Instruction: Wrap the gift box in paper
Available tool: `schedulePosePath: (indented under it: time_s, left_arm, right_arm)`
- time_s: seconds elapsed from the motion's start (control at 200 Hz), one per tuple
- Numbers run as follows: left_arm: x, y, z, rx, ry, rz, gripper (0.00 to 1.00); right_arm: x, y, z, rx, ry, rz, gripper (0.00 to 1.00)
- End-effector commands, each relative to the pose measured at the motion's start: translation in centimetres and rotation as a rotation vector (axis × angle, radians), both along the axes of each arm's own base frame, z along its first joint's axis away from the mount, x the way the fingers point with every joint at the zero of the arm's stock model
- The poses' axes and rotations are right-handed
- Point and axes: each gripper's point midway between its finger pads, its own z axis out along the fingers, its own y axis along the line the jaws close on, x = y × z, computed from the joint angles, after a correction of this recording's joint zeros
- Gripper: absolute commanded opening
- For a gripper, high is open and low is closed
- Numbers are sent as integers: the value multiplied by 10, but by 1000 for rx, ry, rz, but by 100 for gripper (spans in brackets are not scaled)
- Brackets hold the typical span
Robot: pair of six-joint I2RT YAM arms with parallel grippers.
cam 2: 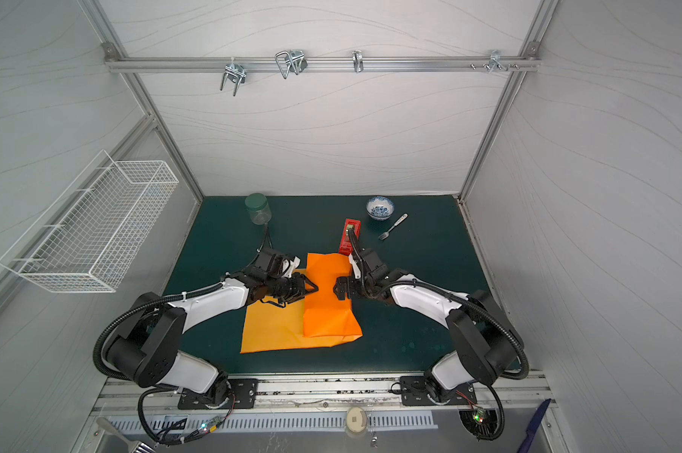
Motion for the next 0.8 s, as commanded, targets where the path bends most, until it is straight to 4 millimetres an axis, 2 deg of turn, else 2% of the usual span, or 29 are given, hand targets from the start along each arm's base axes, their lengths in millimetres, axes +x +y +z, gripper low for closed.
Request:
schedulePosePath:
  time_s: [0.0,0.27,0.37,0.655,0.795]
  left_arm:
    - [-1,1,-10,29,8,-5,41]
    - [-6,5,-21,40,31,4,39]
    - [-10,10,-26,52,39,25,39]
    - [-17,16,-40,31,72,98,37]
    - [-18,18,-42,7,84,144,37]
  right_arm:
    - [-4,-2,-7,-28,15,7,99]
    - [0,-4,-4,-33,10,3,99]
    - [4,-5,3,-16,6,2,99]
    - [11,-4,36,193,61,21,99]
    - [14,0,35,221,91,25,96]
